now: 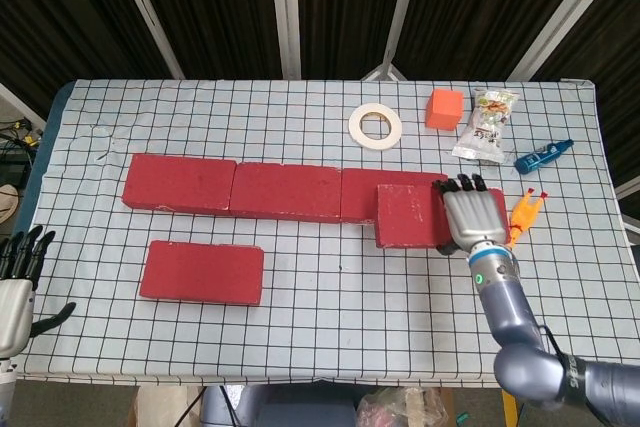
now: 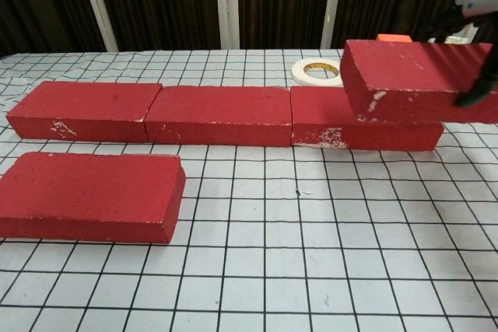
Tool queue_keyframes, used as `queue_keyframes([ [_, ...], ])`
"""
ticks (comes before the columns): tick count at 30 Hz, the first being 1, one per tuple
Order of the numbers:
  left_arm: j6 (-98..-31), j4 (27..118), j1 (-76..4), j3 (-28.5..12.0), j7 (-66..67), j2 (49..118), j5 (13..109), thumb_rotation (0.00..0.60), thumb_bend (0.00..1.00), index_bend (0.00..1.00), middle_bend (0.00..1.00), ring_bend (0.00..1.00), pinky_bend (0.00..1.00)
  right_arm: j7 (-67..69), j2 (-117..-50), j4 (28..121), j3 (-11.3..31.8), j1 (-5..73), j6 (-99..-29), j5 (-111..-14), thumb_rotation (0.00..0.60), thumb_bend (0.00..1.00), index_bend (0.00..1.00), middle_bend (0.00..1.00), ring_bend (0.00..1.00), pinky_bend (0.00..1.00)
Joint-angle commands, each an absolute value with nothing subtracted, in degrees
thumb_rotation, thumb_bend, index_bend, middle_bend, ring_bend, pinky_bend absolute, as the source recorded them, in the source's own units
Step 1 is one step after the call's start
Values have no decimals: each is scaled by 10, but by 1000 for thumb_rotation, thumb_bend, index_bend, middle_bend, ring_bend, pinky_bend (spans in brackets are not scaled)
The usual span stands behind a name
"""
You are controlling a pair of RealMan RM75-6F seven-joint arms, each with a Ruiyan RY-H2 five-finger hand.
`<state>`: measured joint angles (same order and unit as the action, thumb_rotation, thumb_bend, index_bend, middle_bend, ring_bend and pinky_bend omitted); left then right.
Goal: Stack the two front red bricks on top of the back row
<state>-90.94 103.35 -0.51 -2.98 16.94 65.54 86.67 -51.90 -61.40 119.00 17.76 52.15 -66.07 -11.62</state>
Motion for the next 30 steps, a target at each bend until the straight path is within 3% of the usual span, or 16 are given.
queue_keyframes([
  [1, -909, 1033, -6, -31, 172, 656, 864, 600, 0, 53, 14, 0, 50, -564, -654, 1112, 221, 625, -625, -1, 600, 183, 294, 262, 79, 0],
  [11, -915, 1033, -4, -38, 181, 660, 849, 600, 0, 53, 14, 0, 50, -613, -751, 967, 233, 741, -621, 130, 600, 184, 293, 262, 79, 0],
  [30, -903, 1031, -10, -46, 166, 651, 826, 600, 0, 53, 14, 0, 50, -658, -872, 836, 237, 798, -639, 166, 600, 184, 294, 262, 85, 0],
])
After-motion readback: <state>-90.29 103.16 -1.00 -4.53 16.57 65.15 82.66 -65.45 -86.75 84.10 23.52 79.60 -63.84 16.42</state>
